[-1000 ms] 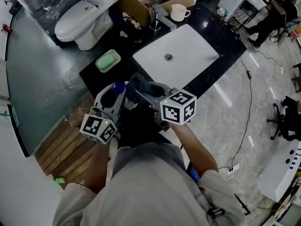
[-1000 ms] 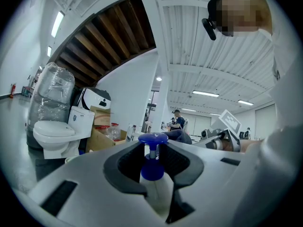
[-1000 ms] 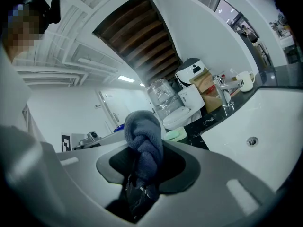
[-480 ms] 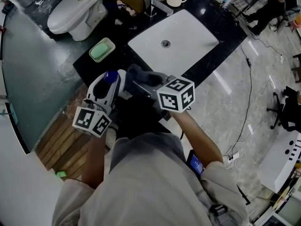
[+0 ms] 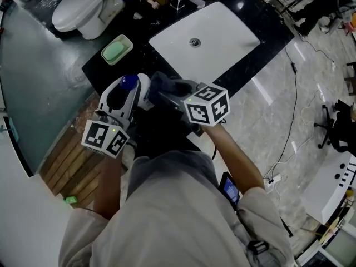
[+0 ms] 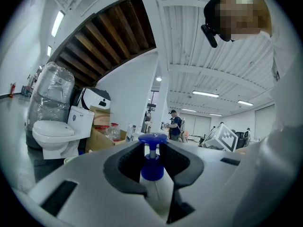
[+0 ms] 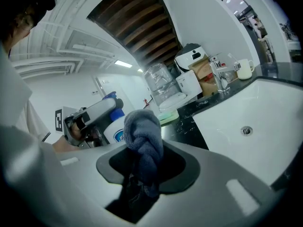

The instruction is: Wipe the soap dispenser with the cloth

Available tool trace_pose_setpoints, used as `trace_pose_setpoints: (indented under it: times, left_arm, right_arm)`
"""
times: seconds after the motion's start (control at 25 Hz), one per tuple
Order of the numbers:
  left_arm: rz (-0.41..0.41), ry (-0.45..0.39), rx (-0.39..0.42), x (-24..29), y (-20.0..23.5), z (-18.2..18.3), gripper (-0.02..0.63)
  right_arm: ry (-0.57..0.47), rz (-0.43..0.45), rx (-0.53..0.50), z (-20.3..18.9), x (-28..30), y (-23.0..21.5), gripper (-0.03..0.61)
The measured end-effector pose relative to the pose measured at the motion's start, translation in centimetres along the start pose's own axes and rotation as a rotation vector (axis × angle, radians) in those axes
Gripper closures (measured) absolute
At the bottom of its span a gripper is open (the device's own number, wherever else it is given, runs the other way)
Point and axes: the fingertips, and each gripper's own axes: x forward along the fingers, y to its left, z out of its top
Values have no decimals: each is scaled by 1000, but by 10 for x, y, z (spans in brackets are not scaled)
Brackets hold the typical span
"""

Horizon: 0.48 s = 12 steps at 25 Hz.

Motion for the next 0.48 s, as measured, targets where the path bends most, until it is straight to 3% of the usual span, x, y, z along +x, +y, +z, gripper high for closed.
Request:
trace_pose_setpoints:
  times: [0.48]
  left_arm:
    - [0,-1,7,1,-1,0,517]
  right_arm:
    - [16,-21,33,-18,4,-11,456]
